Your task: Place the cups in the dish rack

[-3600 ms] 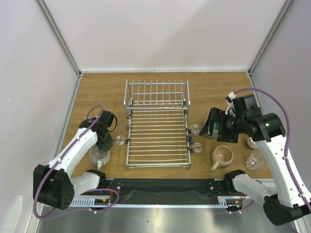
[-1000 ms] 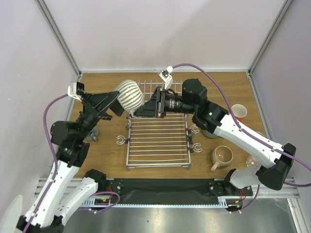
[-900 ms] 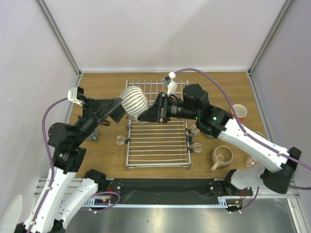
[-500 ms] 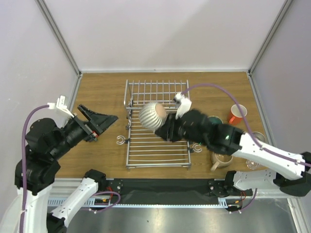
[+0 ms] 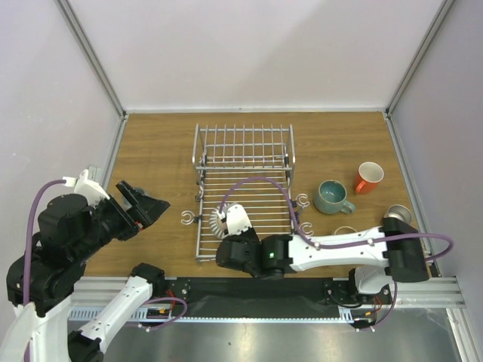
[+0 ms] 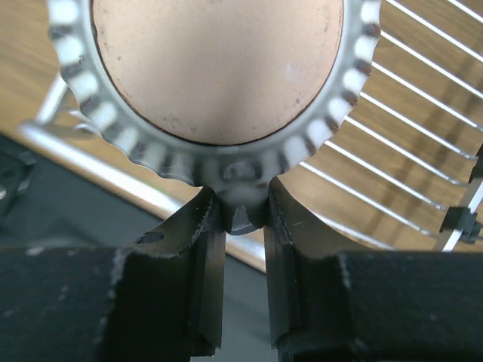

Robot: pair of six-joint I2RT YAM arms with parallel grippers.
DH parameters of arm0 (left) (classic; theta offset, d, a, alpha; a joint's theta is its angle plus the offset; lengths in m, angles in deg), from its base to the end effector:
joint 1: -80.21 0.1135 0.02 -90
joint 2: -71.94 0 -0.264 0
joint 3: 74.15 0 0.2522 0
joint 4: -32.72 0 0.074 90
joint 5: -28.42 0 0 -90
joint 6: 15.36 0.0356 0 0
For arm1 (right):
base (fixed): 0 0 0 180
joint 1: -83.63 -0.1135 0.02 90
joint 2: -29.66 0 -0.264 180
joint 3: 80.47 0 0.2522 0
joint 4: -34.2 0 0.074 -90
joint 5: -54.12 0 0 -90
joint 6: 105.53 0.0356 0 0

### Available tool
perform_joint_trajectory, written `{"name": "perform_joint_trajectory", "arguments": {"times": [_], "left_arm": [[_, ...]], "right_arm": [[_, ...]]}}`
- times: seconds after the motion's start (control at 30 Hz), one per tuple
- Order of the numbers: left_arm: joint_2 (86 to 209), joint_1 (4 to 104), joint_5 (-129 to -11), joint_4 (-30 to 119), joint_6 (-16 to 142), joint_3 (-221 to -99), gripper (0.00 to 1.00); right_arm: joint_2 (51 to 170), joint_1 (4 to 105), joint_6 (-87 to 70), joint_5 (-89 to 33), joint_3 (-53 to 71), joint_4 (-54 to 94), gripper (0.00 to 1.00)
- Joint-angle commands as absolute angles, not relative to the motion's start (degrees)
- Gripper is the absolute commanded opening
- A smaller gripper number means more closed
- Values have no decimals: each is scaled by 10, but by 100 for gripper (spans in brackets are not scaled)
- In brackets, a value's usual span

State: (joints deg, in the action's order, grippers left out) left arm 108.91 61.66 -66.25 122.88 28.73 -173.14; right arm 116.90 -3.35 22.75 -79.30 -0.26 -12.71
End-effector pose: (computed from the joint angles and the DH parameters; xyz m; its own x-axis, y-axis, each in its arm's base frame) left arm 0.0218 -0.0104 0.4434 -0.5877 -0.5579 -0.5860 -0.0532 0.7493 -0.6601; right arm 0.0411 0.3146 0.2656 -0.4696 -0.3597 -0.8063 -0.5263 0.8473 -0.0715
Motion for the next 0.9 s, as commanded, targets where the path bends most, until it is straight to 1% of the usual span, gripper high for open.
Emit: {"name": "perform_joint_trajectory", "arguments": {"times": [0.0, 0.1, 0.23, 0.27, 0.67, 0.87], "left_arm": [[1088, 620, -662, 1284, 310, -1751, 90], [1088, 620, -665, 1289, 314, -1753, 88], [1082, 620, -675, 1286, 325, -1753, 81], [1079, 620, -680, 1283, 331, -1754, 80], [1076, 620, -678, 1304, 361, -1776, 79], [1070, 620, -685, 1305, 358, -1775, 78]], "right_arm": [[1186, -15, 219, -872, 33, -61, 0], [1199, 10, 212, -843, 32, -38, 0], [1219, 36, 187, -821, 33, -5, 0], [1225, 39, 180, -818, 39, 0, 0], [1298, 87, 163, -790, 66, 37, 0], [1308, 107, 146, -775, 68, 45, 0]]}}
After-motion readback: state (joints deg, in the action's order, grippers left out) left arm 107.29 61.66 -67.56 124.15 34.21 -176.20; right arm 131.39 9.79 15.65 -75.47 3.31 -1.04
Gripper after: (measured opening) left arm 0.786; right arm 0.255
